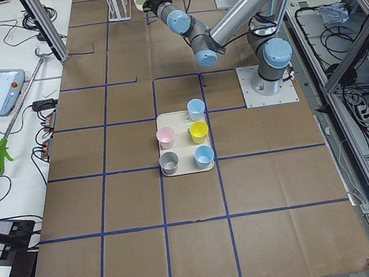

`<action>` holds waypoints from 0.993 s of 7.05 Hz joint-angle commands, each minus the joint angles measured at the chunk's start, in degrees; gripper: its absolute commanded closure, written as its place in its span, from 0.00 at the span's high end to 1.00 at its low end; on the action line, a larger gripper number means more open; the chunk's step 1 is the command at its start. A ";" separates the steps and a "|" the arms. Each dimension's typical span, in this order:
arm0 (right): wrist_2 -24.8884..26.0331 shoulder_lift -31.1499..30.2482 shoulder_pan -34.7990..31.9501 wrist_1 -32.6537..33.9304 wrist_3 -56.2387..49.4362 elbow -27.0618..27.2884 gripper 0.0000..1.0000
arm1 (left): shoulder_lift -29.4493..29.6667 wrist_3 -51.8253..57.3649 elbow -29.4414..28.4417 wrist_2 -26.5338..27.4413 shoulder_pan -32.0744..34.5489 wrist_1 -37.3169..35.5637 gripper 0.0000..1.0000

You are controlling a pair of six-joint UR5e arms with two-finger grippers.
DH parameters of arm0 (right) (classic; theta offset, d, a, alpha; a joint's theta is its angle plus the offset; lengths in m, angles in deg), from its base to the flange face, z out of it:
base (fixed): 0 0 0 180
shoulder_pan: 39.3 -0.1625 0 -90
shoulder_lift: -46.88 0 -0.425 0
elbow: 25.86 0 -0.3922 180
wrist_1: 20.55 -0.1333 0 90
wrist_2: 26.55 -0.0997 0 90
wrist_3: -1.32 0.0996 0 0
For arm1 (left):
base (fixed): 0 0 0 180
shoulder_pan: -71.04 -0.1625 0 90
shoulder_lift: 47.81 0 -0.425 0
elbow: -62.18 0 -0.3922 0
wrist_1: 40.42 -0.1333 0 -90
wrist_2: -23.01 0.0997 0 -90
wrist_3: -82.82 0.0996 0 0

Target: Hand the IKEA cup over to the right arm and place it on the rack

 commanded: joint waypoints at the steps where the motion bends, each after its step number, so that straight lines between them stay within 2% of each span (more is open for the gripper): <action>1: -0.16 -0.07 0.01 0.08 -0.02 0.00 0.77 | 0.00 0.00 -0.02 0.00 0.00 0.00 0.00; 6: -0.51 -0.07 0.01 -0.01 0.07 0.09 0.60 | 0.00 0.00 -0.11 0.09 0.00 0.00 0.08; 7: -0.52 0.02 0.01 -0.01 -0.02 0.18 0.59 | 0.00 0.00 -0.29 0.18 0.00 0.00 0.21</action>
